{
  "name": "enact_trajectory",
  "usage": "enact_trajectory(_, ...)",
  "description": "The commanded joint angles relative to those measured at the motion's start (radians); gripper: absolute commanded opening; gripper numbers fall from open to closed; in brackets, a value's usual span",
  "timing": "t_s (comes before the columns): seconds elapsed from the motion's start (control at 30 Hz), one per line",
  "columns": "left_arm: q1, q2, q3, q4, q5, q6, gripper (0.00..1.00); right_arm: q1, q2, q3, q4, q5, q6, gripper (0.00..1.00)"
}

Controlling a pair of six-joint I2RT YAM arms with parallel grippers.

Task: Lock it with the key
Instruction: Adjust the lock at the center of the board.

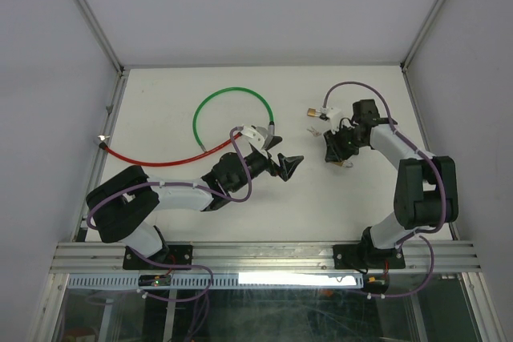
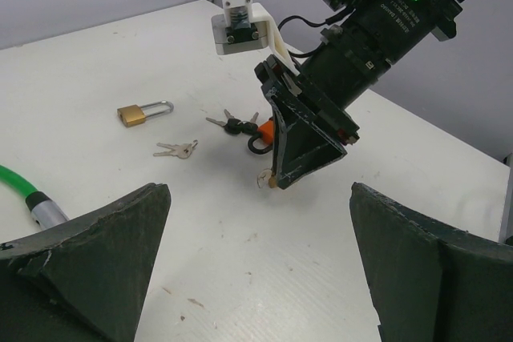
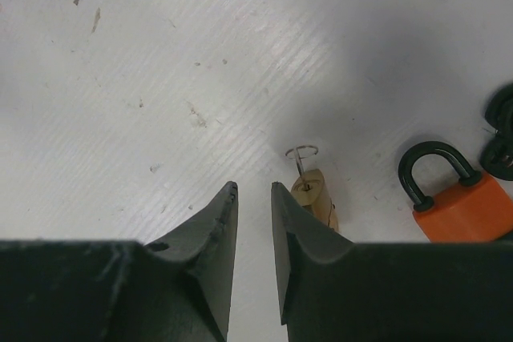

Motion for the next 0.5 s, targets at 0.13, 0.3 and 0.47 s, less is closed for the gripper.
enact_trajectory(0.13,-0.009,-0.036,-0.001,0.054,0.001,0.029,0.99,0.01,0.005,0.028,-0.01,-0.009,-0.016,0.26)
enact_trajectory(0.3,-0.009,-0.036,-0.001,0.054,0.0,0.03,0.99,0.014,0.003,0.028,-0.014,-0.027,-0.022,0.26)
enact_trajectory(0.47,-0.009,-0.039,-0.007,0.063,0.001,0.027,0.99,0.026,-0.023,0.029,-0.034,-0.111,-0.036,0.28)
